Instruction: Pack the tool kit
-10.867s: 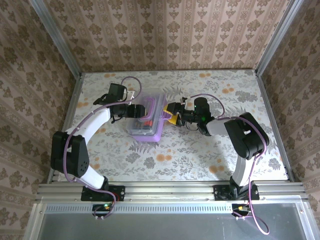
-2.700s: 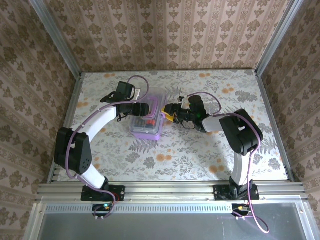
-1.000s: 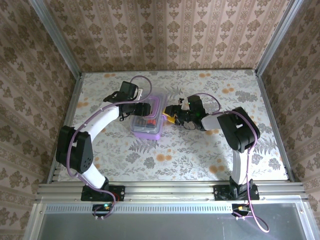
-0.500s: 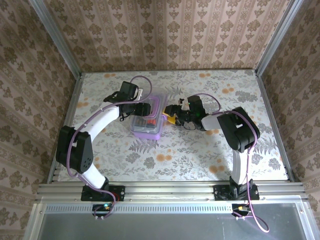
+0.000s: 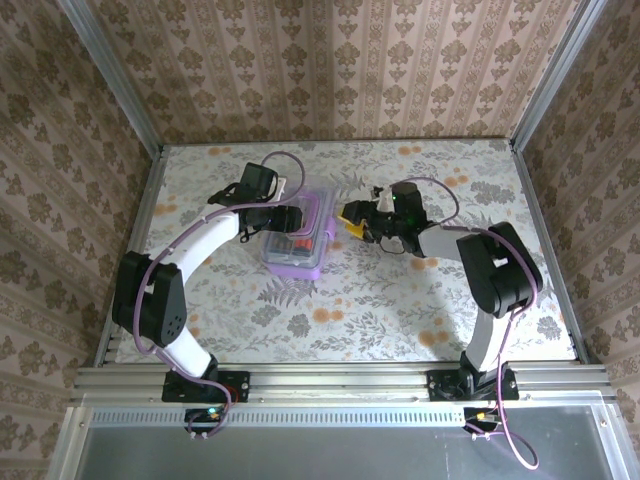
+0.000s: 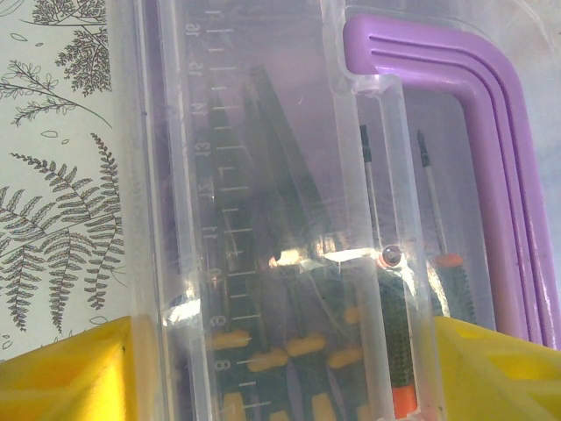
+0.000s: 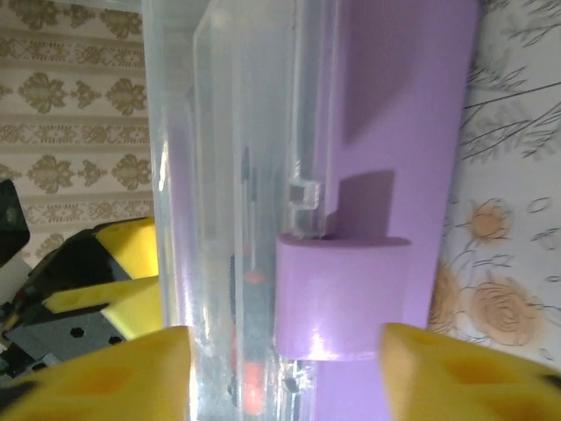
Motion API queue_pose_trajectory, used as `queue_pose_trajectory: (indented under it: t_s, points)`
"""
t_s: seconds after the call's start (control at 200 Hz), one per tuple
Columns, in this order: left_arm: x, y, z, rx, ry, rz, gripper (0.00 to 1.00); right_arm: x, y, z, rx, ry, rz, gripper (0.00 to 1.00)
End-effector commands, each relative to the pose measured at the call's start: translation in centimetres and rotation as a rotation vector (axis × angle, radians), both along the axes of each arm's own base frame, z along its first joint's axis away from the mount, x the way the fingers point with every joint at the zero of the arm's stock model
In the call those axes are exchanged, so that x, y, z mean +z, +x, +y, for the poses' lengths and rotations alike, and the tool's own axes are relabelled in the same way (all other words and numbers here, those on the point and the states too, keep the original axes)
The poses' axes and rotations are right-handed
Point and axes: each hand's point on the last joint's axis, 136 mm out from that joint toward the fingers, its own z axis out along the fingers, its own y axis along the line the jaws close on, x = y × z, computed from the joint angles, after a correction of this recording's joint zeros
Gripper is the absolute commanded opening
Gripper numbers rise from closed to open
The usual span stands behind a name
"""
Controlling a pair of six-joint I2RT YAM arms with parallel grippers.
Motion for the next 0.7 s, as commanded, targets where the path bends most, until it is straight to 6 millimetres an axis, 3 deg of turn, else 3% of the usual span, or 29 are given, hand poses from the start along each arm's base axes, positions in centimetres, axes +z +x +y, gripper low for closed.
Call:
queue_pose_trajectory:
  t_s: [0.0,0.325,0.695]
  points:
    - [-8.8,-8.2,0.1,-0.033,0.045,0.427,0.53,-3.1,-0.8,-0.9,-0.028,-0.08,0.104,0.0]
    - [-8.8,-8.3,-0.1,-0.032,0.033,0.424,0.52,-5.6,-0.3,3.3,0.042,-0.084,0.144,0.0]
    - [-10.2,-9.5,-2.2,-0.069,0.004,0.446,0.51,-5.3,0.8,5.4,0.069,-0.063,0.142,0.0]
